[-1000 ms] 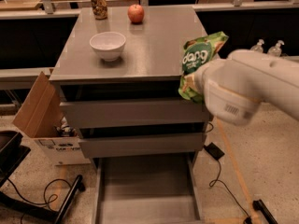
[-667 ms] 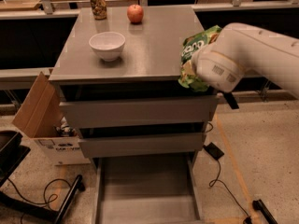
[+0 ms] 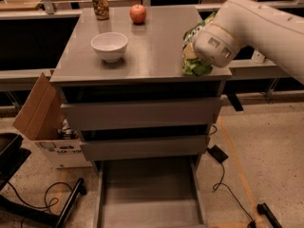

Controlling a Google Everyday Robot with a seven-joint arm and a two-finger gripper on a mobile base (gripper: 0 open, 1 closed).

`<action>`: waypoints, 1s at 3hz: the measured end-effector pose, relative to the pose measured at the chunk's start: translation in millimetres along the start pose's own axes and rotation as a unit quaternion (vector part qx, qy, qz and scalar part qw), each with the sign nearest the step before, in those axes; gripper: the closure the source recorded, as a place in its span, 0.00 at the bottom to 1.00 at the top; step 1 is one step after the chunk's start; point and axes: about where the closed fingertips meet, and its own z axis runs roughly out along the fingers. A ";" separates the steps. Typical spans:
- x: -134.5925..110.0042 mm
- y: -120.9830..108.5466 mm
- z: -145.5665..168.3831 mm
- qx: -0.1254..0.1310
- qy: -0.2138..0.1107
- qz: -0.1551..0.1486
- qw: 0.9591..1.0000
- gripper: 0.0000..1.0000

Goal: Pick green rice chip bag from bottom drawer and place on counter

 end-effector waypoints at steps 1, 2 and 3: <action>-34.4 -14.7 -11.3 0.008 -0.029 0.003 1.000 1.00; -30.5 -12.8 -10.3 0.007 -0.026 0.003 1.000 1.00; -34.5 -11.7 -5.1 -0.002 -0.028 0.003 1.000 1.00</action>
Offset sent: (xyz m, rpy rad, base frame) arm 0.0100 0.0029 0.0380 0.0065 -0.0598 0.0079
